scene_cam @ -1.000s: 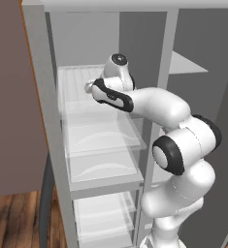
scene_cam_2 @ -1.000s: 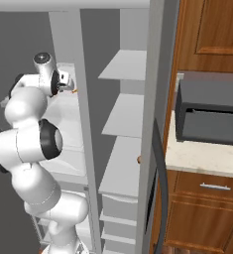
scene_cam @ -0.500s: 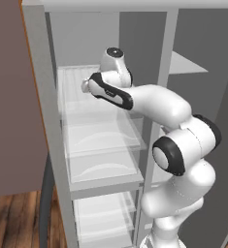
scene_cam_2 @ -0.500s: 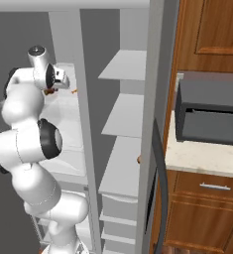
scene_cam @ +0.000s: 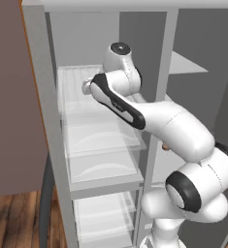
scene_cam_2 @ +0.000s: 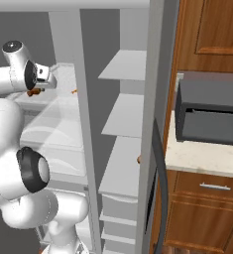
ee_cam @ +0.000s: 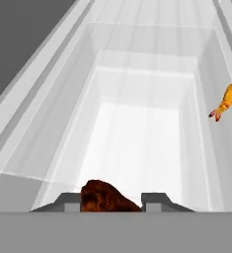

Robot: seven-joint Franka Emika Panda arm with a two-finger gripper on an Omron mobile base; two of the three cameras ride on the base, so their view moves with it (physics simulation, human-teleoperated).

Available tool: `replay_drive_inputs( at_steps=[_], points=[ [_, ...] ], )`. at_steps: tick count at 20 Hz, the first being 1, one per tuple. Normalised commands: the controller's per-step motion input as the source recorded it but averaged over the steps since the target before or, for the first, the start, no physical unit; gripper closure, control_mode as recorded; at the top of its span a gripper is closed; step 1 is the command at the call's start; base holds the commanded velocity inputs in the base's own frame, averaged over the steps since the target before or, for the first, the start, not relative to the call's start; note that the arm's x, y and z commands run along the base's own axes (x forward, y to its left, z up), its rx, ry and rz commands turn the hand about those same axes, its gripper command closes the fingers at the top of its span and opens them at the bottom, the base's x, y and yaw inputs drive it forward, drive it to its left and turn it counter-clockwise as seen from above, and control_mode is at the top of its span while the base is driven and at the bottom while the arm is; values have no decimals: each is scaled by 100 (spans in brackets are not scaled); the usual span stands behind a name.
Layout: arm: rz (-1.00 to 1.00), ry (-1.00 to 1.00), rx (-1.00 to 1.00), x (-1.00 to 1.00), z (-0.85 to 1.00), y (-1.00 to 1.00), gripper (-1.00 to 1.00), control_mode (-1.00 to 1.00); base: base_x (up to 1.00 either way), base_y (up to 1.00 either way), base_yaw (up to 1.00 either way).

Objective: There's a chicken drumstick in the fridge that needs to be moved to the freezer for freezing. Pick up the chicken drumstick from the fridge, place it on any shelf in the freezer, and close the fridge and freezer doors when done.

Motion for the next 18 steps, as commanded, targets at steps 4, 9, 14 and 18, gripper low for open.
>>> replay_drive_inputs(
  at_steps=[4, 9, 14, 18],
  points=[
    [0, 0, -1, -100, 53, -24, 100, -100, 0, 0, 0],
    [0, 0, -2, -100, 41, -54, 100, -100, 0, 0, 0],
    [5, -10, -7, -100, 32, -70, 100, -100, 0, 0, 0],
    [4, -12, -7, -99, 41, -70, 100, -100, 0, 0, 0]
  ],
)
